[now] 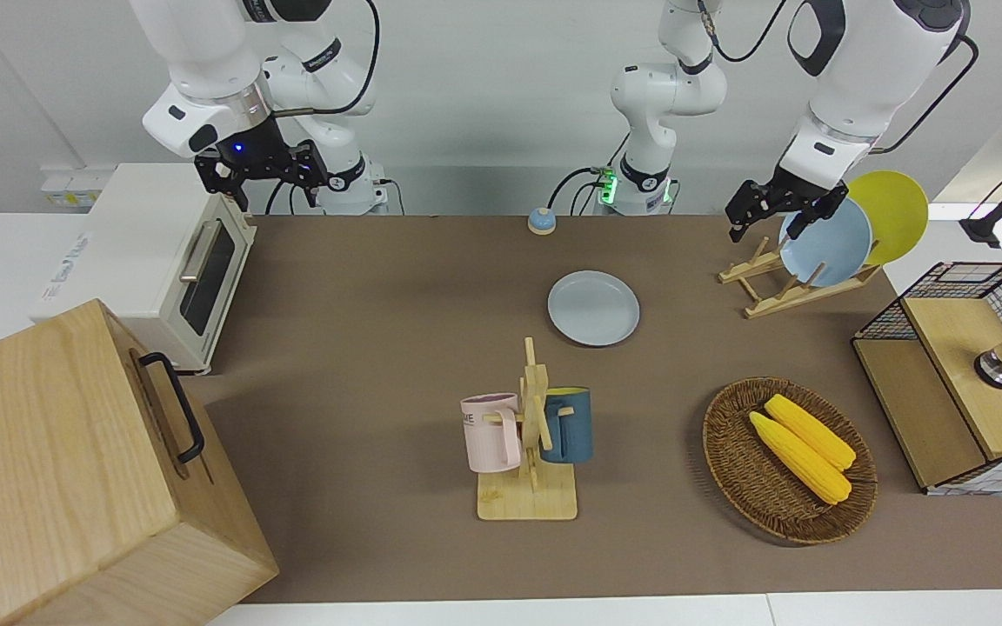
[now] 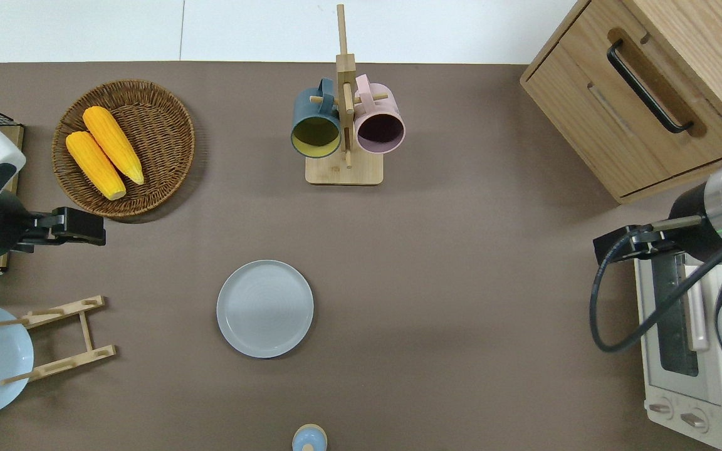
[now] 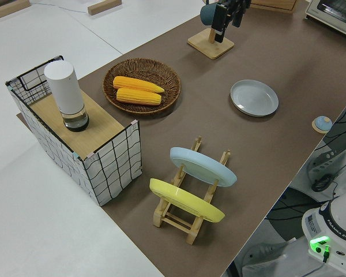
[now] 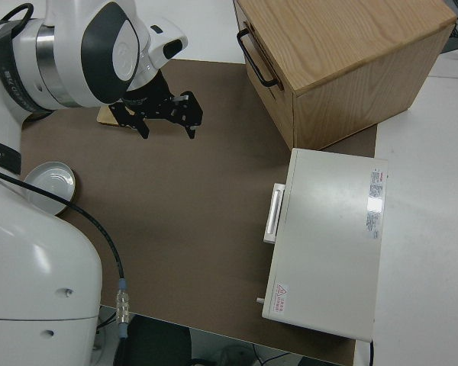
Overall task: Pick gray plate from table and place it on lower plate rack with left arm
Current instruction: 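Move the left gripper out toward the gray plate on the table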
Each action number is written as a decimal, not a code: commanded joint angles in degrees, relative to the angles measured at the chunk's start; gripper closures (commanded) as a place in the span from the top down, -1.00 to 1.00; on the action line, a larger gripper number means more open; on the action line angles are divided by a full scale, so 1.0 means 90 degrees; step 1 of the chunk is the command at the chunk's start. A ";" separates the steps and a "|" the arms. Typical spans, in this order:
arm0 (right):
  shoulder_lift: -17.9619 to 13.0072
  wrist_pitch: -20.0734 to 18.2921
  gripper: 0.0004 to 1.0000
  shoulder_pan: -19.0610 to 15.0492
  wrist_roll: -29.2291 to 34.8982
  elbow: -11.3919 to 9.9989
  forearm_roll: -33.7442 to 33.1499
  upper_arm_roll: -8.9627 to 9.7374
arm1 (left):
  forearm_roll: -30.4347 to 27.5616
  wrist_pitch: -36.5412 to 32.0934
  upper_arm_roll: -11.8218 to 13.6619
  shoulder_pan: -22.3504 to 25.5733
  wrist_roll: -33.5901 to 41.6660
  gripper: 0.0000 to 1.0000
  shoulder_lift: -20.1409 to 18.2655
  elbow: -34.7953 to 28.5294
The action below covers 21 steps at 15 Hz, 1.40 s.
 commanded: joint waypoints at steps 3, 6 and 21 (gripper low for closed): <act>-0.0013 -0.0069 0.97 -0.0147 0.0075 0.0046 -0.0031 0.0135 | -0.0025 -0.0033 -0.0022 -0.0027 -0.0096 0.99 0.0122 -0.0126; -0.0013 -0.0069 0.97 -0.0147 0.0075 0.0046 -0.0031 0.0125 | -0.0094 -0.0033 -0.0022 -0.0027 -0.0096 0.99 0.0112 -0.0185; -0.0013 -0.0069 0.97 -0.0147 0.0075 0.0036 -0.0041 0.0135 | -0.0904 0.2240 -0.0031 -0.0241 -0.0321 0.99 -0.0542 -0.2585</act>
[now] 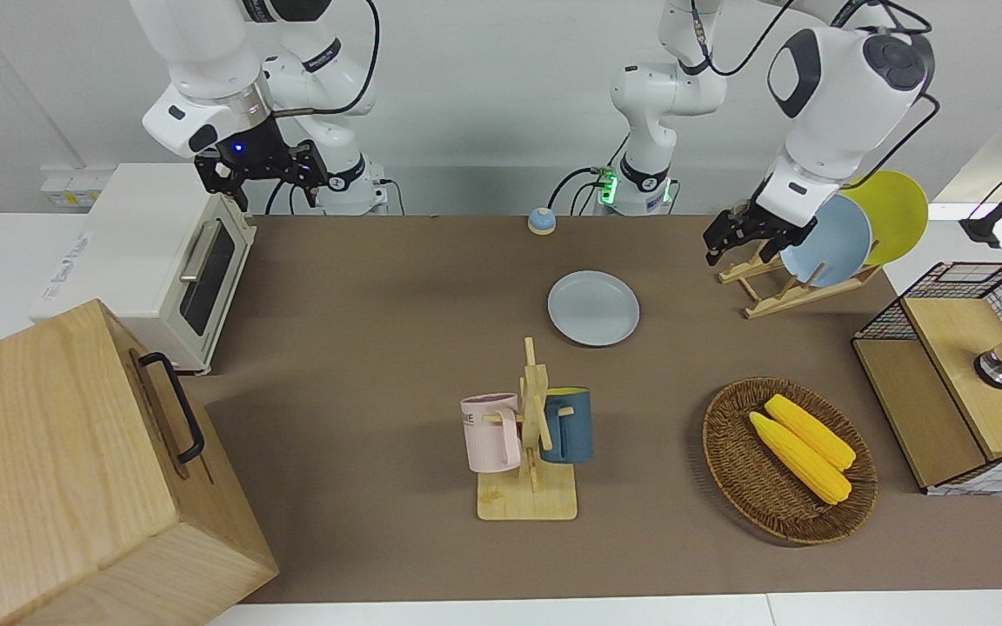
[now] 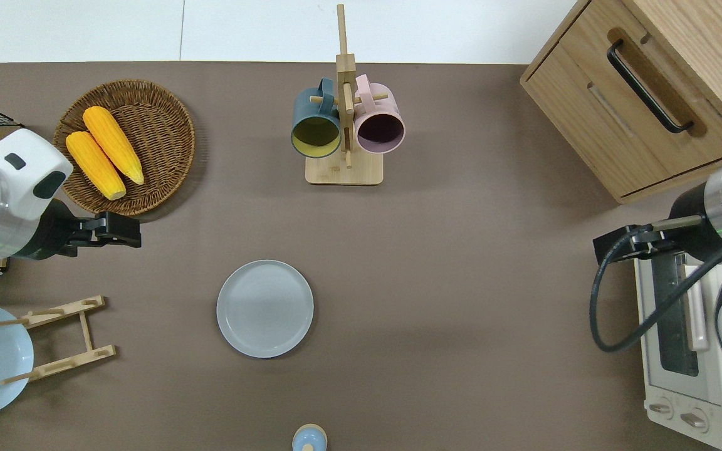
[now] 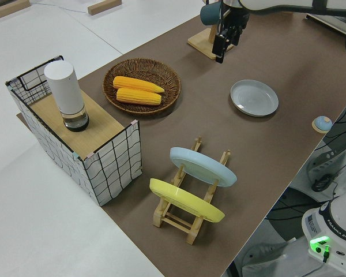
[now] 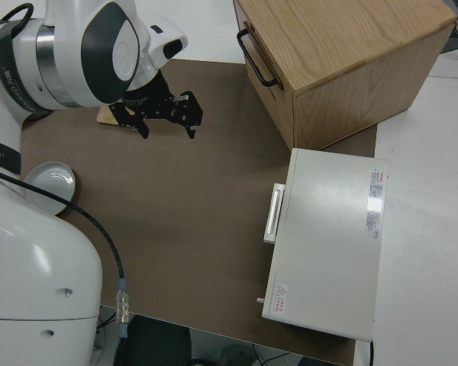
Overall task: Pick gray plate from table and place it on lower plate rack with left arm
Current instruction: 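Move the left gripper out toward the gray plate on the table, then lower the left gripper onto the gray plate's rim and grasp it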
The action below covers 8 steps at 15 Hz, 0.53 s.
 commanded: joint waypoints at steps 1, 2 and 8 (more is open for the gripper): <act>-0.0013 -0.0069 0.97 -0.0147 0.0075 0.0046 -0.0031 0.0135 | -0.0238 0.1009 0.0004 -0.0156 -0.0117 0.99 -0.0376 -0.1158; -0.0013 -0.0069 0.97 -0.0147 0.0075 0.0036 -0.0031 0.0135 | -0.0238 0.1312 -0.0054 -0.0166 -0.0127 0.99 -0.0376 -0.1402; -0.0013 -0.0069 0.97 -0.0147 0.0075 0.0036 -0.0041 0.0135 | -0.0238 0.2681 -0.0562 -0.0166 -0.0479 0.99 -0.0299 -0.2517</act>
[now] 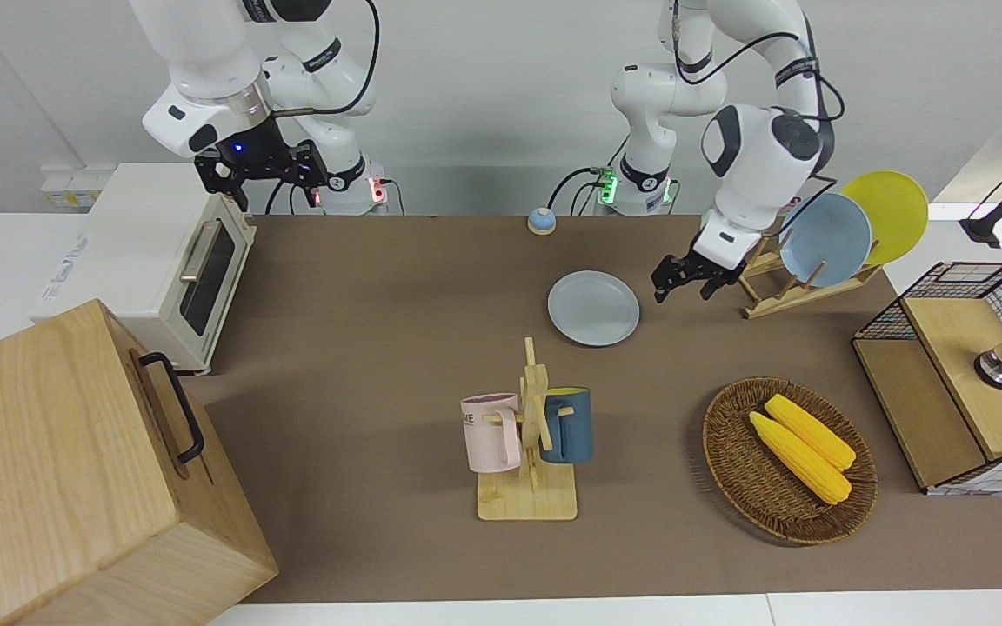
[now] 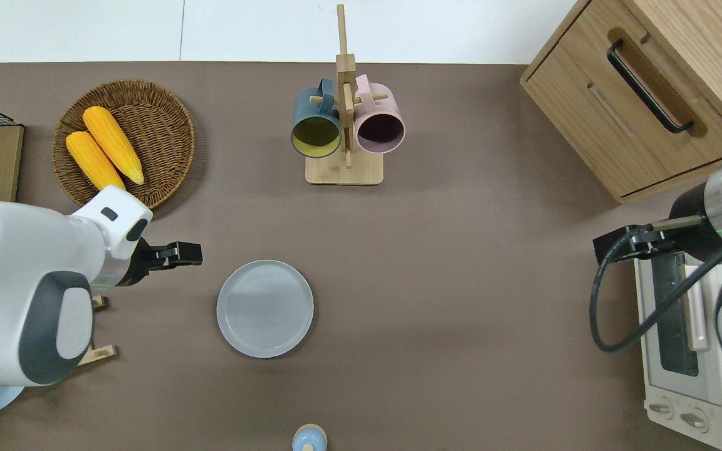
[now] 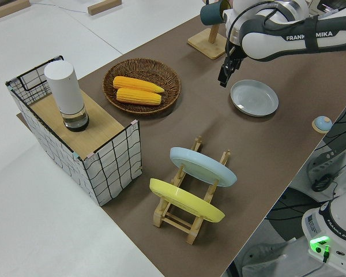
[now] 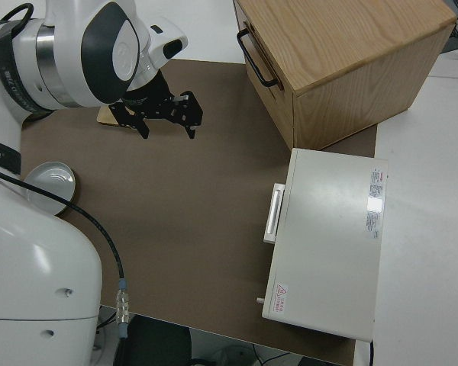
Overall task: Pick gray plate from table and place it on lower plate rack with left arm
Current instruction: 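Lower the left gripper onto the gray plate's rim and grasp it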
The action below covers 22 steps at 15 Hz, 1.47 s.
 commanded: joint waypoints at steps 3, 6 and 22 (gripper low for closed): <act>-0.0022 -0.0069 0.97 -0.0147 0.0075 0.0036 -0.0031 0.0135 | -0.0043 0.0875 -0.0219 -0.0136 -0.0165 0.99 -0.0109 -0.1024; -0.0013 -0.0069 0.97 -0.0147 0.0075 0.0046 -0.0031 0.0135 | -0.0120 0.1315 -0.0287 -0.0146 -0.0301 0.99 0.0134 -0.1318; -0.0022 -0.0069 0.97 -0.0147 0.0075 0.0046 -0.0031 0.0135 | -0.0150 0.1530 -0.0424 -0.0282 -0.0995 -1.00 0.0448 -0.1456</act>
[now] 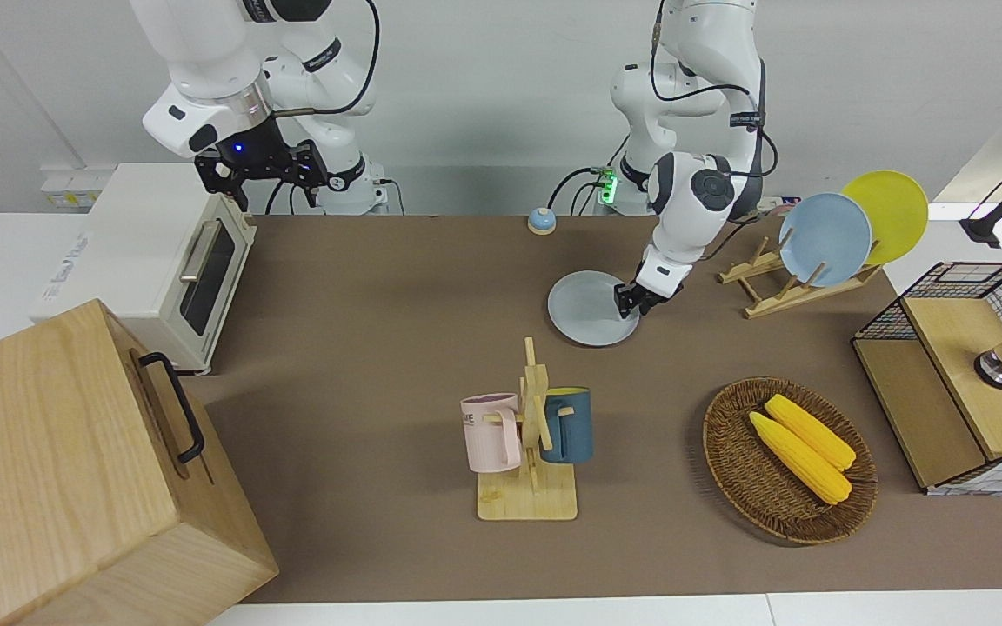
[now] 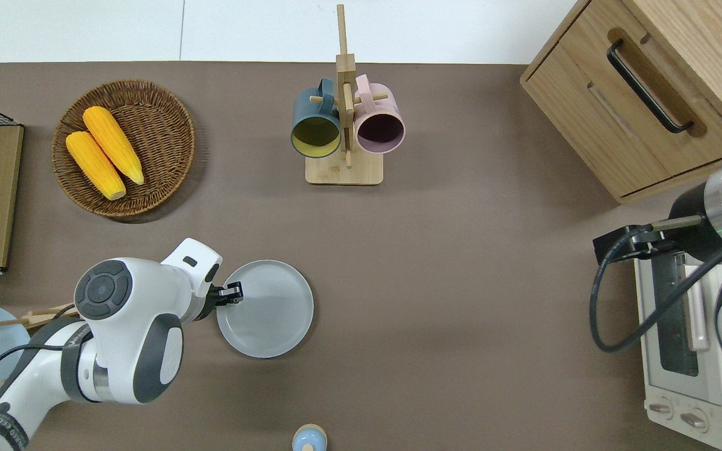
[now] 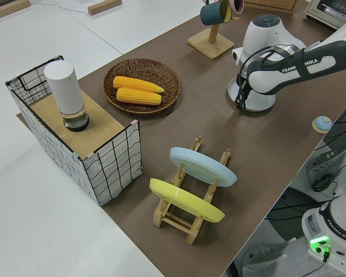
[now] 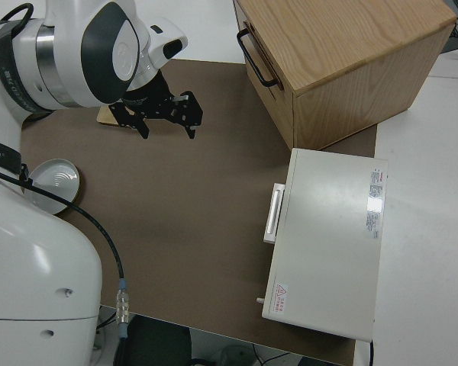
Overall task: Pick gray plate from table and place it on lower plate rack with left arm
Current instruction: 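Lower the left gripper onto the gray plate's rim and grasp it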
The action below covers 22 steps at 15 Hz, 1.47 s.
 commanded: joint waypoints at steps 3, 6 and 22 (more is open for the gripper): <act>-0.0013 -0.0069 0.97 -0.0147 0.0075 0.0046 -0.0031 0.0135 | -0.0064 0.0104 0.0009 -0.0040 -0.0052 -1.00 -0.0003 -0.0111; -0.0013 -0.0069 0.97 -0.0147 0.0075 0.0036 -0.0031 0.0135 | -0.0025 0.0114 0.0018 -0.0040 -0.0043 -1.00 0.0027 -0.0102; -0.0013 -0.0069 0.97 -0.0147 0.0075 0.0046 -0.0031 0.0135 | 0.0607 -0.3747 0.0330 0.0058 0.0036 -1.00 -0.0188 0.2189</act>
